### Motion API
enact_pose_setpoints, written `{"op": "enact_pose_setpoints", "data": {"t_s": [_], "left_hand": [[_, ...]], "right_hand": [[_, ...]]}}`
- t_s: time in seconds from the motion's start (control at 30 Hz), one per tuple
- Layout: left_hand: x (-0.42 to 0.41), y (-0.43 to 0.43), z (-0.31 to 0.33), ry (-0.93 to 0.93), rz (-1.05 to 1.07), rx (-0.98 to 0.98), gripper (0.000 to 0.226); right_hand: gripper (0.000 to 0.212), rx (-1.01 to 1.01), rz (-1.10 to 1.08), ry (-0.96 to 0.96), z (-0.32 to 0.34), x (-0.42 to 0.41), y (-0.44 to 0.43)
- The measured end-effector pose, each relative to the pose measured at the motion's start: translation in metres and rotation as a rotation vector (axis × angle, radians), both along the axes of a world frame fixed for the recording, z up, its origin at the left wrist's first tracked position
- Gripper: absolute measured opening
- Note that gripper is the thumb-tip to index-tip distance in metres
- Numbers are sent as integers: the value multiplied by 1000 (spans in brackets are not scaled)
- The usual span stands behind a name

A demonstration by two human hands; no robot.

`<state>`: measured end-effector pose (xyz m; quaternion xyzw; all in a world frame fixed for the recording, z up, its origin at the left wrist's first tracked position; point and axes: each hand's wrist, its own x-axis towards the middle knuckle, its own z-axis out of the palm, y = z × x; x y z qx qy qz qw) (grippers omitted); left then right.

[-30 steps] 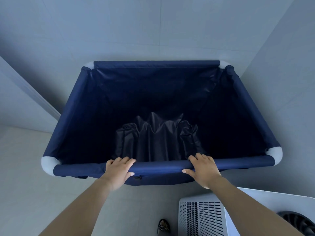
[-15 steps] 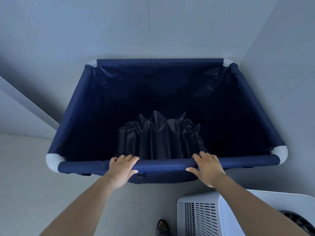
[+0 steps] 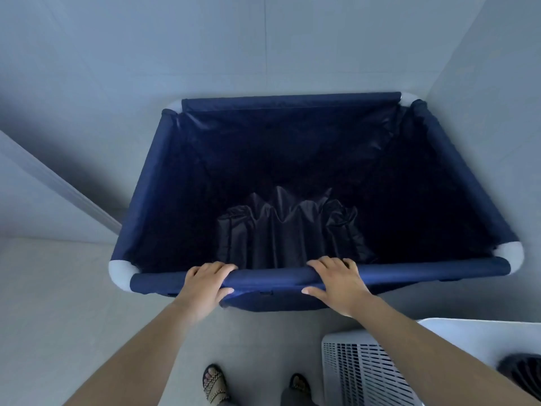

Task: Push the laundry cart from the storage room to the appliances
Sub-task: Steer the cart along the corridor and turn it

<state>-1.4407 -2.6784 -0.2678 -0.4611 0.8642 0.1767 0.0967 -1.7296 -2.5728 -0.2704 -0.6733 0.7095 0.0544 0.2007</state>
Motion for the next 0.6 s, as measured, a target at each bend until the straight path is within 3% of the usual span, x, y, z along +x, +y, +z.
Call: {"op": "enact_pose_setpoints", "data": {"t_s": [0.17,0.6], "left_hand": [[26,-11,0,-25,-39,33,48],[50,-54,3,-13,-72,57,44]], "right_hand": [[61,34,9,79,0,69,-26],[56,67,-43,197,-2,105,-60]]}}
